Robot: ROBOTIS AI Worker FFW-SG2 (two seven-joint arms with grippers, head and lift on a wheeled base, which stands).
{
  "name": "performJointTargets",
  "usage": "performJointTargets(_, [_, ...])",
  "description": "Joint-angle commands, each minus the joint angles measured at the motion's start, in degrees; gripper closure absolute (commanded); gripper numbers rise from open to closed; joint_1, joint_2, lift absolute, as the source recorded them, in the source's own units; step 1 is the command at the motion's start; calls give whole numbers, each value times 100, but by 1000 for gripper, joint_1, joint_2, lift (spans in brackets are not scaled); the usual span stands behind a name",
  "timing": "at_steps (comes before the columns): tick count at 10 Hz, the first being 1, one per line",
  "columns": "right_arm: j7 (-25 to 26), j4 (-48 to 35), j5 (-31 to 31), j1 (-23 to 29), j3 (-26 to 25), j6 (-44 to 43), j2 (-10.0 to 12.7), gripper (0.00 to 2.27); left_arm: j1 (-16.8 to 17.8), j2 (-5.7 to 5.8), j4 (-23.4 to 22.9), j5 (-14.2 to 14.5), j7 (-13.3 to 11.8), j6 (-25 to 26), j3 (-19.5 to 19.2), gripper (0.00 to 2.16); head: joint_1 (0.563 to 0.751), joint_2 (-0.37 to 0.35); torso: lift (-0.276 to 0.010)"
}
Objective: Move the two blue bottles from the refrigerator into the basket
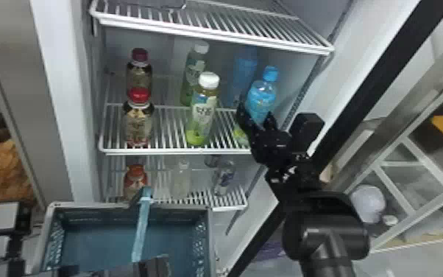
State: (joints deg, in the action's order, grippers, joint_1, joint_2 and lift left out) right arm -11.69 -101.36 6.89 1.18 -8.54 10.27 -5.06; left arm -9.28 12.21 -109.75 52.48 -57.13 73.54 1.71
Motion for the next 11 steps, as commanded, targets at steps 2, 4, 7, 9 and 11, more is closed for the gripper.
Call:
performJointTargets(2, [0, -390, 40, 345, -148, -15, 5, 845, 0, -8, 0, 16, -9, 0, -4, 1173, 695, -350, 0])
performJointTargets(4, [8, -784, 172, 683, -157, -29, -4, 843, -14, -8, 0, 16, 0, 0, -13, 1173, 695, -350, 0])
performJointTargets(7, [8, -1290, 339, 1161, -192, -29, -12, 841, -14, -8, 0, 25, -9, 0, -13, 1173, 695, -350, 0])
performJointTargets(9, [8, -1599, 445, 1499, -245, -29, -12, 841, -28, -8, 0, 34, -9, -14, -13, 1173, 695, -350, 0])
performJointTargets(11, [0, -1895, 559, 1850, -263, -29, -12, 843, -42, 1, 0, 34, -9, -14, -13, 1173, 695, -350, 0])
